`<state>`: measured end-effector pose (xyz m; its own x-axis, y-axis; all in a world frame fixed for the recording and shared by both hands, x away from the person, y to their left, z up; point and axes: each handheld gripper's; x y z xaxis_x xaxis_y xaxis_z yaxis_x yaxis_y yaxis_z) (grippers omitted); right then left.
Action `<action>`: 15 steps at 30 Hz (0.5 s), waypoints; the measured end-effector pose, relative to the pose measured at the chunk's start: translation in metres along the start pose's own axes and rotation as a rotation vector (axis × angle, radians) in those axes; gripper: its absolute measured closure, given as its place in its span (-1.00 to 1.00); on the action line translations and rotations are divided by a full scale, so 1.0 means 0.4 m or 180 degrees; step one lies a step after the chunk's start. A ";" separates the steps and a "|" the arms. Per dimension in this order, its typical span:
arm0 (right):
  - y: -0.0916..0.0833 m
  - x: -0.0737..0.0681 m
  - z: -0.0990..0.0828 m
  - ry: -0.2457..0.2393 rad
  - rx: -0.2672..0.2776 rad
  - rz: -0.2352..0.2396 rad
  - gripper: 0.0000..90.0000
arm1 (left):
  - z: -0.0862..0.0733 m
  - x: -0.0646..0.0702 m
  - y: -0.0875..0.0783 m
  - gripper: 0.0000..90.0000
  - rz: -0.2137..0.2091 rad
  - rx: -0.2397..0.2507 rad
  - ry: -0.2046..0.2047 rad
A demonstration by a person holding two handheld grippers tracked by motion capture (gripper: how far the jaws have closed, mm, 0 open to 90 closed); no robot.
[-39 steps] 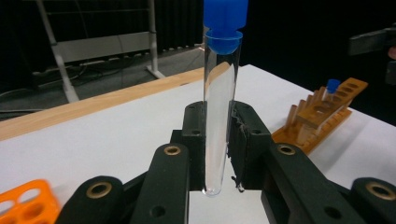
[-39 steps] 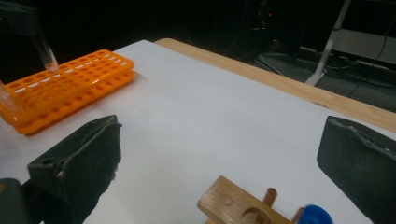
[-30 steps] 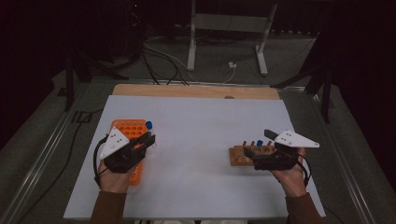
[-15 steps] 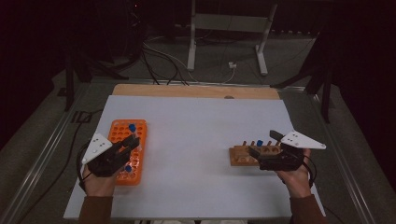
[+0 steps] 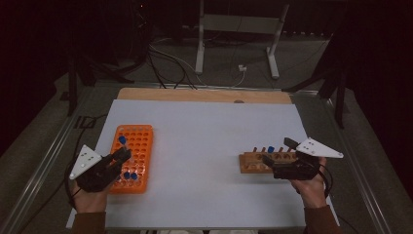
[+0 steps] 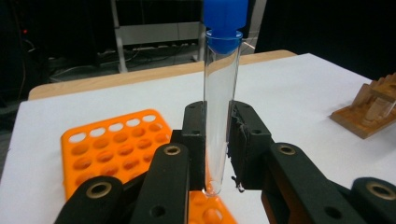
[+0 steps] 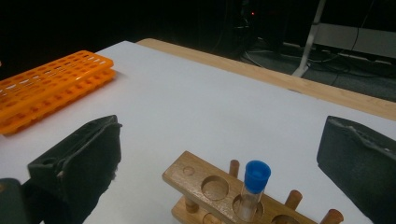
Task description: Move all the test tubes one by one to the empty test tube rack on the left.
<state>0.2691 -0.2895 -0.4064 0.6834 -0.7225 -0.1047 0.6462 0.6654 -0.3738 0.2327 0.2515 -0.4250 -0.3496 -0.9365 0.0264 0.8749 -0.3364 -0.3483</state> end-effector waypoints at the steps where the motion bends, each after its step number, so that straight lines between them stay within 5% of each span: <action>1: -0.001 0.000 0.000 0.0007 -0.0001 0.0000 -1.00 | -0.004 -0.004 -0.002 0.74 0.0011 -0.0008 -0.0003; 15: -0.004 0.002 -0.003 0.0007 0.0024 -0.0013 -1.00 | -0.058 -0.048 -0.037 0.74 0.0128 -0.0081 -0.0104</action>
<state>0.2680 -0.2914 -0.4071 0.6800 -0.7257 -0.1052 0.6515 0.6638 -0.3673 0.2188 0.2768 -0.4422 -0.3029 -0.9521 0.0424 0.8790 -0.2963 -0.3736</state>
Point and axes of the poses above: each handheld gripper's, and its own axes: y roughly forward along the jaws, z roughly out of its top, x roughly to its right, and after that the axes turned 8 degrees about z, right-handed
